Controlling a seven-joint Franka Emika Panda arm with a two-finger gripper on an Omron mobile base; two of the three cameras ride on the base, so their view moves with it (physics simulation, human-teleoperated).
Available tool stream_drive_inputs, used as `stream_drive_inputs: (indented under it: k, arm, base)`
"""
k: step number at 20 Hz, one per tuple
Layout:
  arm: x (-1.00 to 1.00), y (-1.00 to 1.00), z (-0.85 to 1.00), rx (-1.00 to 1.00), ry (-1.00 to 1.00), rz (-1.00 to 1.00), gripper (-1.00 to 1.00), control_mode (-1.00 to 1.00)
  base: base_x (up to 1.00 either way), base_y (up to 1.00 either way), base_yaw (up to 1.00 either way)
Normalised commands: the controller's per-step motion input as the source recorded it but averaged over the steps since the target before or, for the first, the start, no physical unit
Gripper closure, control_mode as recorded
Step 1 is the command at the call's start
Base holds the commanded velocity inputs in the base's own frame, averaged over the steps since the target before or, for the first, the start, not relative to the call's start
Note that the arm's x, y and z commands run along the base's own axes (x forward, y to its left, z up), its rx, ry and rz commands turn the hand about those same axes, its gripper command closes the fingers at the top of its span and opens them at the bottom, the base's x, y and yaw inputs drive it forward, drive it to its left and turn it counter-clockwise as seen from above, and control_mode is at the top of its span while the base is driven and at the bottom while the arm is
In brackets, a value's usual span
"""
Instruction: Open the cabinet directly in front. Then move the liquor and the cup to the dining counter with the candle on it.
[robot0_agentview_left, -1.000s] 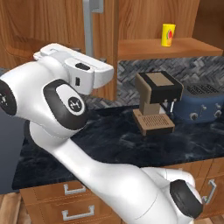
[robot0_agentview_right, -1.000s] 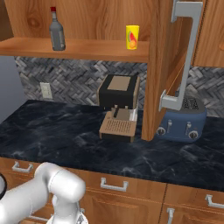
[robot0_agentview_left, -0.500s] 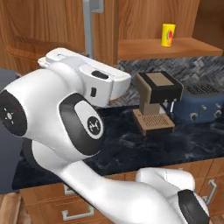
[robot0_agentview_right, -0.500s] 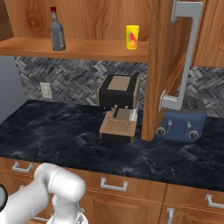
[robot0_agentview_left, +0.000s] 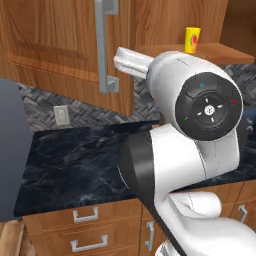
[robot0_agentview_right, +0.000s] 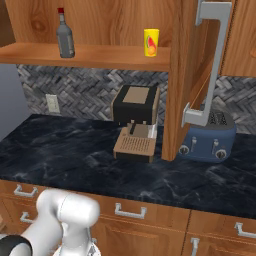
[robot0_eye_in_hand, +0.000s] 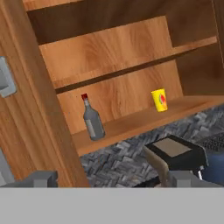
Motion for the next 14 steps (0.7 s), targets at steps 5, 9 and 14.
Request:
stream_drive_inputs:
  k: [5, 9, 14]
  arm:
    - [0.02, -0.94, 0.0, 0.12, 0.0, 0.49, -1.0, -1.0]
    - [0.53, -0.79, -0.06, 0.05, 0.0, 0.47, -1.0, -1.0]
    - [0.68, -0.17, -0.17, 0.02, 0.0, 0.48, -1.0, -1.0]
  base:
    - [0.0, 0.0, 0.0]
    - [0.0, 0.0, 0.0]
    - [0.0, 0.0, 0.0]
